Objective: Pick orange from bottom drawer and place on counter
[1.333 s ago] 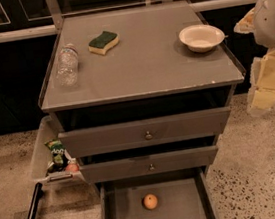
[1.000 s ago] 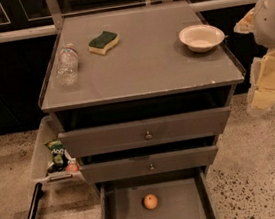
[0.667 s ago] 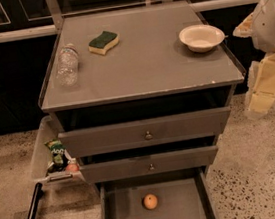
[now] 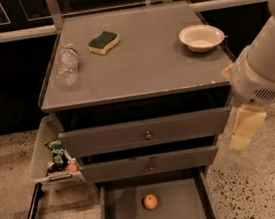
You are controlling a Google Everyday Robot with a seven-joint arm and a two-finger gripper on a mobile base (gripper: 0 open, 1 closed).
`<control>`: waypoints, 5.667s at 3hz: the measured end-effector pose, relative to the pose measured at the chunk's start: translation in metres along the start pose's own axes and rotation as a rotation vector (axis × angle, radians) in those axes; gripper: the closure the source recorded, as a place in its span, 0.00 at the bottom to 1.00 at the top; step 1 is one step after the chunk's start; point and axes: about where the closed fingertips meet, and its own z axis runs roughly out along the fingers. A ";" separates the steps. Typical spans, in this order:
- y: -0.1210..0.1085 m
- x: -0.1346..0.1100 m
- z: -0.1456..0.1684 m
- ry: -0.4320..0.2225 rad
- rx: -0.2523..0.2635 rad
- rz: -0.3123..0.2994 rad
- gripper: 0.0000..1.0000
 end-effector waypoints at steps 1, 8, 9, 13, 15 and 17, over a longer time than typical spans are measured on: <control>0.020 0.015 0.071 0.021 -0.054 -0.006 0.00; 0.092 0.028 0.388 -0.219 -0.288 -0.035 0.00; 0.091 0.045 0.426 -0.236 -0.294 -0.031 0.00; 0.079 0.053 0.569 -0.250 -0.272 0.006 0.00; 0.077 0.054 0.658 -0.420 -0.241 -0.049 0.00; 0.081 0.053 0.669 -0.416 -0.226 -0.041 0.00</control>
Offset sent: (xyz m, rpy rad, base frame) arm -0.0058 0.0031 -0.2299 0.0334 0.1604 0.0679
